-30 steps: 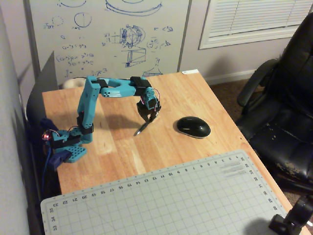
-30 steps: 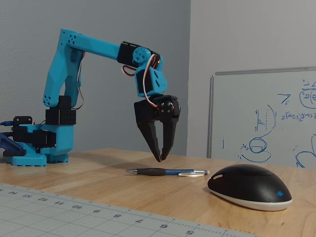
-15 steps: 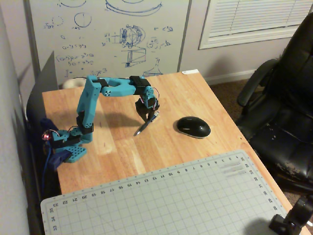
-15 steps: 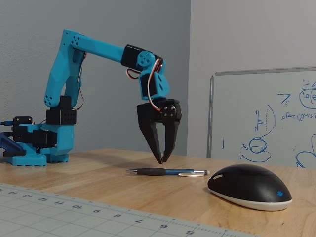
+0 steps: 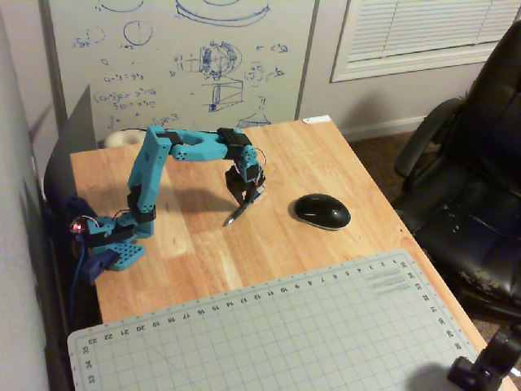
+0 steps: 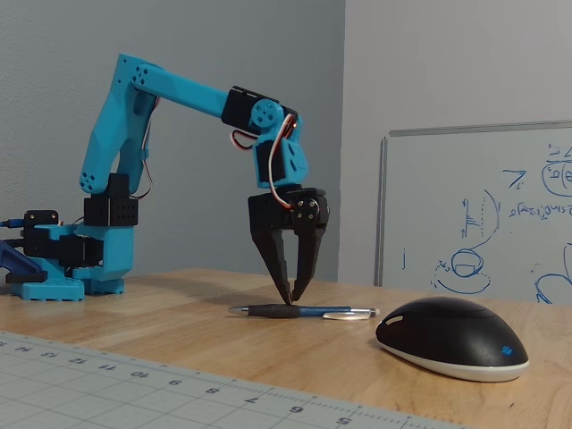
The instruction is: Touch the pen.
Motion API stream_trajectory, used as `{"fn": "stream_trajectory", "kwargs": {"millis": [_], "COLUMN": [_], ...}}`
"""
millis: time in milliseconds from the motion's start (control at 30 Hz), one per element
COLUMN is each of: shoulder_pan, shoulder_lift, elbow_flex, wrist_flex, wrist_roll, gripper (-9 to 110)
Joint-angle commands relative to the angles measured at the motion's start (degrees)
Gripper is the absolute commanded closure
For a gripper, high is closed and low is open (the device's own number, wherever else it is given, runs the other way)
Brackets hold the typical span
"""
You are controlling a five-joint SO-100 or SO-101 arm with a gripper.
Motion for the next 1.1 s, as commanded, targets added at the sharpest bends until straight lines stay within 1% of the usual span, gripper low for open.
{"fn": "stream_trajectory", "kwargs": {"millis": [0, 1067], "shoulder_pan": [0.18, 0.09], "shoulder_lift": [1.14, 1.85], "elbow_flex": [-4.22, -4.39], "wrist_flex": [0.26, 0.18], "wrist_roll": [0.26, -0.62], "gripper": [101, 101]}}
